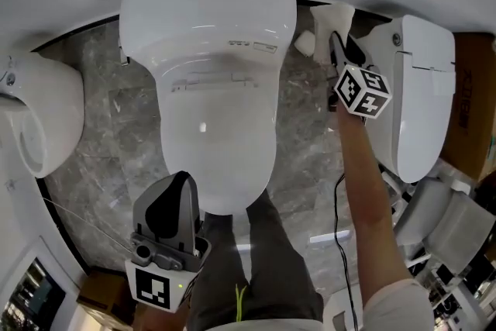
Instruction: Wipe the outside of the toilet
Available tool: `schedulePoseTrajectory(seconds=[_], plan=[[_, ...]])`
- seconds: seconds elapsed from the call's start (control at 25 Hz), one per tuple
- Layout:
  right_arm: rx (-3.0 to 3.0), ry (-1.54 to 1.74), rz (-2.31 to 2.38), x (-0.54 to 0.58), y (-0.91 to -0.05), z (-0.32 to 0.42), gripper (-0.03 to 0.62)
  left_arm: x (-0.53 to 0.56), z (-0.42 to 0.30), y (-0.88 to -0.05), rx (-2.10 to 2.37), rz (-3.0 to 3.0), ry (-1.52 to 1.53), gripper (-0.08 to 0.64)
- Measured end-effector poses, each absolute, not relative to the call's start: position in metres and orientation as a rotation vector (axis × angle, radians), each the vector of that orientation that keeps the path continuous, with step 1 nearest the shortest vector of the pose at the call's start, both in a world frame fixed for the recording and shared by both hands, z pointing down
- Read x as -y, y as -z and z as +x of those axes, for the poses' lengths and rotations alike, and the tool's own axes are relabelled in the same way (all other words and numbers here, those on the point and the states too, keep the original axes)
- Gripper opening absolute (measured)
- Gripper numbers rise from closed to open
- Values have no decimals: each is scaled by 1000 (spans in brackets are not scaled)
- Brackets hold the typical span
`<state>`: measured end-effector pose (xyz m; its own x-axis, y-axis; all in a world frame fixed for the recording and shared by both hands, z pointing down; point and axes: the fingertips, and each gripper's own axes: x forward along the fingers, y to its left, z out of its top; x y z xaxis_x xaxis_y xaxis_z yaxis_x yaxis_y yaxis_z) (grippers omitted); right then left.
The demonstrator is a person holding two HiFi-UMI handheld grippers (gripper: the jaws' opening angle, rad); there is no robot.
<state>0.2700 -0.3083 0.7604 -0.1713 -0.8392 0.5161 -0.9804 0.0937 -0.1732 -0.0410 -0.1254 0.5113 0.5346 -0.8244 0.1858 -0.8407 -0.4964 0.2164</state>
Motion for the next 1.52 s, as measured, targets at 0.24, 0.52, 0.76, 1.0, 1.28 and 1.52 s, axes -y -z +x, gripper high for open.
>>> schedulePoseTrajectory(seconds=[0.24, 0.52, 0.76, 1.0, 1.28, 1.52], plan=[[2282, -601, 1793, 319, -626, 213, 114, 115, -69, -456, 1387, 2516, -17, 17], [2558, -656, 1648, 329, -515, 96, 114, 117, -127, -407, 1479, 2484, 39, 17], [2733, -743, 1448, 332, -489, -12, 114, 121, -175, -402, 1549, 2463, 57, 17], [2795, -890, 1258, 334, -521, -121, 115, 117, -218, -420, 1617, 2408, 46, 18], [2703, -972, 1134, 346, -582, -201, 114, 109, -267, -436, 1740, 2333, 8, 17], [2607, -924, 1121, 354, -626, -217, 114, 106, -280, -445, 1763, 2310, -2, 17]])
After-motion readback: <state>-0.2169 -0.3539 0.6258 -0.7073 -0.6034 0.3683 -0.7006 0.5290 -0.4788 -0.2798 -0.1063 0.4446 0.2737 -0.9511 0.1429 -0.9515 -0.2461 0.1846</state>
